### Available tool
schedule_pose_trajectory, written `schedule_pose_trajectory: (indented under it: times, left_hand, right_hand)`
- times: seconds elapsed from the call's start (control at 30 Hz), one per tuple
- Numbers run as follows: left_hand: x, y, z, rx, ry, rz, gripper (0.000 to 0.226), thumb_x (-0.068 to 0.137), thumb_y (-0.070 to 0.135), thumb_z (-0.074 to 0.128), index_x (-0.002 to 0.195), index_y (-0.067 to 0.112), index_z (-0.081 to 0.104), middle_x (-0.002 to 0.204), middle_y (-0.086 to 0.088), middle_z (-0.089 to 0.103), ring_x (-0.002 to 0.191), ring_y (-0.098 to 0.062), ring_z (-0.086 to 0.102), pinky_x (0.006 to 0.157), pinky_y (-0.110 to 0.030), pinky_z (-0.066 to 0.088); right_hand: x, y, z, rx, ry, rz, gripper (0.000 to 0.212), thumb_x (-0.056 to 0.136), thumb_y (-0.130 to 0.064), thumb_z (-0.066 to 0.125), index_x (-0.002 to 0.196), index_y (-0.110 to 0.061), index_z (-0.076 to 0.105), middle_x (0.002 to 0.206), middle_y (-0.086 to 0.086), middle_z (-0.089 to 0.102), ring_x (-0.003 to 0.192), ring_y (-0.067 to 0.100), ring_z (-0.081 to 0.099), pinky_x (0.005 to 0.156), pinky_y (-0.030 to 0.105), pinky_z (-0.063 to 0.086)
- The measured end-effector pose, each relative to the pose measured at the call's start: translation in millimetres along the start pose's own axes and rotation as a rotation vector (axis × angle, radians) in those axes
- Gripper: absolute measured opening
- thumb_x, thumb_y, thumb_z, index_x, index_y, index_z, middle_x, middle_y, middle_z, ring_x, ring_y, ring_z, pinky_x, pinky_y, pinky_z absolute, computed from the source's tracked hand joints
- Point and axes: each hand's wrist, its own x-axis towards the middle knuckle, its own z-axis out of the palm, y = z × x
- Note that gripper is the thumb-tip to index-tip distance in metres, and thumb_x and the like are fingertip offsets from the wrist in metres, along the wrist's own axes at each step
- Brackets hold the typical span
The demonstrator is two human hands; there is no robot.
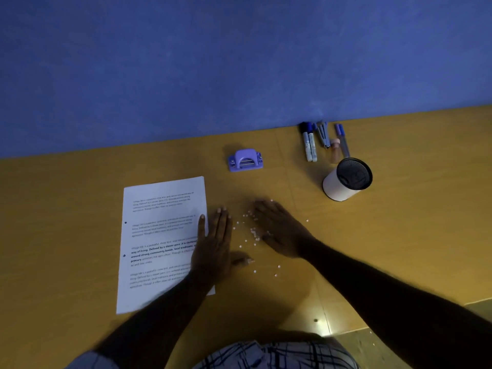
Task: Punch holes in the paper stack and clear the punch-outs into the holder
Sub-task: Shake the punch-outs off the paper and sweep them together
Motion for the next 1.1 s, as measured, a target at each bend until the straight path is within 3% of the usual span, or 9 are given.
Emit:
schedule_pose_trajectory:
  times: [0.17,0.3,0.4,0.53,0.7,0.9,1.1]
  left_hand:
    - [2,4,1,-0.025,-0.003,0.021,0.121,0.072,0.091,0.018,0.147,-0.004,0.025,0.158,-0.022,0.016,0.147,-0.037,0.011,0.115,-0.063,0.009]
    - [4,18,3,-0.076,0.012,0.055,0.120,0.072,0.091,0.023,0.149,-0.002,0.021,0.159,-0.020,0.012,0.148,-0.034,0.007,0.115,-0.062,0.010]
    - [5,31,3,-0.087,0.011,0.095,0.117,0.074,0.090,0.024,0.149,0.000,0.020,0.160,-0.018,0.011,0.149,-0.033,0.005,0.115,-0.061,0.007]
    - [1,39,3,-0.114,0.113,0.216,0.108,0.079,0.085,0.030,0.148,0.001,0.028,0.159,-0.018,0.017,0.148,-0.033,0.009,0.114,-0.063,0.012]
    - [-6,25,0,-0.126,0.125,0.104,0.110,0.077,0.085,0.031,0.147,0.001,0.028,0.157,-0.018,0.022,0.147,-0.033,0.016,0.112,-0.063,0.017]
    - [-13,5,-1,-0.034,0.049,0.000,0.113,0.076,0.086,0.023,0.146,-0.002,0.029,0.156,-0.022,0.022,0.146,-0.035,0.019,0.114,-0.063,0.014]
    - [-16,1,4,-0.035,0.054,-0.017,0.115,0.075,0.088,0.023,0.147,-0.001,0.029,0.156,-0.022,0.021,0.146,-0.034,0.019,0.114,-0.063,0.012]
  right_hand:
    - [-48,19,18,0.044,0.117,0.504,0.077,0.096,-0.061,0.019,0.155,-0.016,-0.003,0.162,0.005,-0.010,0.150,0.021,-0.010,0.123,0.047,0.002]
    - [-59,8,32,0.064,0.138,0.662,0.083,0.096,-0.065,0.020,0.154,-0.012,-0.006,0.161,0.007,-0.014,0.150,0.022,-0.013,0.122,0.043,-0.002]
    - [-51,-8,35,0.089,0.155,0.612,0.078,0.098,-0.059,0.022,0.155,-0.012,-0.003,0.162,0.007,-0.012,0.150,0.021,-0.012,0.122,0.041,-0.001]
    - [-38,-27,38,0.075,0.108,0.329,0.070,0.100,-0.053,0.020,0.155,-0.012,0.006,0.163,0.007,-0.004,0.151,0.020,-0.008,0.123,0.044,0.006]
    - [-29,-17,32,0.061,0.018,0.006,0.066,0.101,-0.045,0.028,0.155,-0.012,0.009,0.163,0.008,0.004,0.151,0.019,-0.004,0.123,0.042,0.005]
    - [4,23,-1,0.090,0.032,0.278,0.074,0.098,-0.050,0.032,0.154,-0.015,-0.002,0.163,0.009,-0.006,0.148,0.018,-0.009,0.123,0.046,0.007]
    - [18,17,1,-0.024,-0.031,0.217,0.086,0.094,-0.060,0.033,0.154,-0.011,-0.004,0.162,0.011,-0.011,0.148,0.021,-0.013,0.123,0.042,0.002]
